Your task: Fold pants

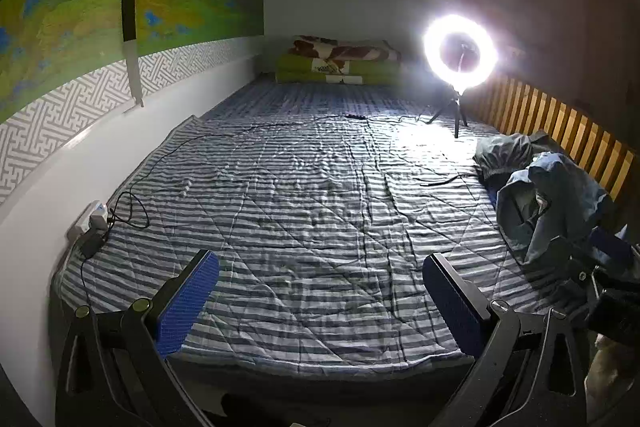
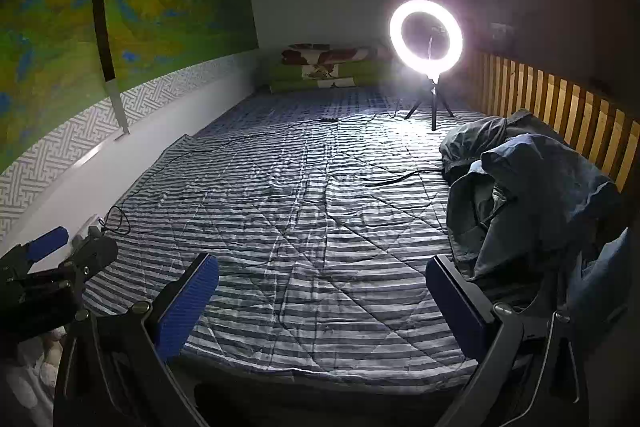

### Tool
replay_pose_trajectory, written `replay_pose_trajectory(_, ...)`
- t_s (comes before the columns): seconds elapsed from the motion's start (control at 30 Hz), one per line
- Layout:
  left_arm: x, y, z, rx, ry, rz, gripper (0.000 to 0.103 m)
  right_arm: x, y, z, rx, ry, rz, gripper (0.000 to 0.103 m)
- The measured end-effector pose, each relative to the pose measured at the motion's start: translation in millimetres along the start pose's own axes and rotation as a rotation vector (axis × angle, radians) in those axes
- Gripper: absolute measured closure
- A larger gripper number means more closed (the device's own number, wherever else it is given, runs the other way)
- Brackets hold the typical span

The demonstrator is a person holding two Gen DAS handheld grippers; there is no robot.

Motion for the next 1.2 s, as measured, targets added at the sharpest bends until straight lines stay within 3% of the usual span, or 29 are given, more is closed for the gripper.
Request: replay_pose_trajectory(1.2,-17,-5,-18,-0.011,-0.044,0.023,0.0,-7,-1,-15,-0.001,-0.093,0.008,0.001)
Point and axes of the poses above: each gripper's, at about its wrist camera, not at the fingertips, and x roughly against the way its jaws point, z to its left, y to its top, the point moved 10 cm from there along -x, roughly the way its jaws point, and after that the axes turned 10 degrees about y, right-handed, at the moved point
